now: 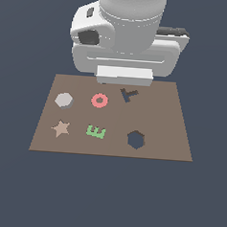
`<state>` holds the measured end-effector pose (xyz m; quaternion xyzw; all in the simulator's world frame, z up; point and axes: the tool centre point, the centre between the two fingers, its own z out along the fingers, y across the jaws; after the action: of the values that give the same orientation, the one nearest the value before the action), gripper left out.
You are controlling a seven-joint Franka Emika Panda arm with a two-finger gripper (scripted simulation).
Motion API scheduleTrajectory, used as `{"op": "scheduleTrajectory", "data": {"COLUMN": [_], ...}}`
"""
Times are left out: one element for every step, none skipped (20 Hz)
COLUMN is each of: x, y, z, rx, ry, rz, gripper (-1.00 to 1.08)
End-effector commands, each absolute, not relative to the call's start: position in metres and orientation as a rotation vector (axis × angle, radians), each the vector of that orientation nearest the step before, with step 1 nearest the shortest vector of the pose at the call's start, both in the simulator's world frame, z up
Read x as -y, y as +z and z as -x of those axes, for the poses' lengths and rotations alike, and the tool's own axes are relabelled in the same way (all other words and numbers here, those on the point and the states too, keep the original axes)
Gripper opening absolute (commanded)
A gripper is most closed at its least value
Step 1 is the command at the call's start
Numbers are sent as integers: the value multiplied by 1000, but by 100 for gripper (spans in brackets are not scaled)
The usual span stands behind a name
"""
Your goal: Insert a designated object into the corresponding slot on a board.
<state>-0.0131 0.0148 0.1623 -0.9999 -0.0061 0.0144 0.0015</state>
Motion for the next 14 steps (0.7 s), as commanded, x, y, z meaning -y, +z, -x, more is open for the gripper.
{"op": "scheduleTrajectory", "data": {"x": [-15,-15,-14,-14,-13,-12,-10,-9,-7,-5,-2,1,4,7], "y": [162,162,162,162,161,160,159,158,157,155,154,152,150,148], "z": [13,13,13,12,12,11,10,9,8,7,5,4,2,0], "rx": [19,18,14,6,-4,-17,-33,-52,-74,-99,-127,-159,-193,-231], "ry": [45,45,45,45,45,44,44,44,43,43,42,41,41,40], "rz": [3138,3138,3138,3138,3138,3138,3138,3138,3138,3137,3137,3135,3134,3131], "gripper": [100,100,100,100,100,100,100,100,100,100,100,100,100,100]}}
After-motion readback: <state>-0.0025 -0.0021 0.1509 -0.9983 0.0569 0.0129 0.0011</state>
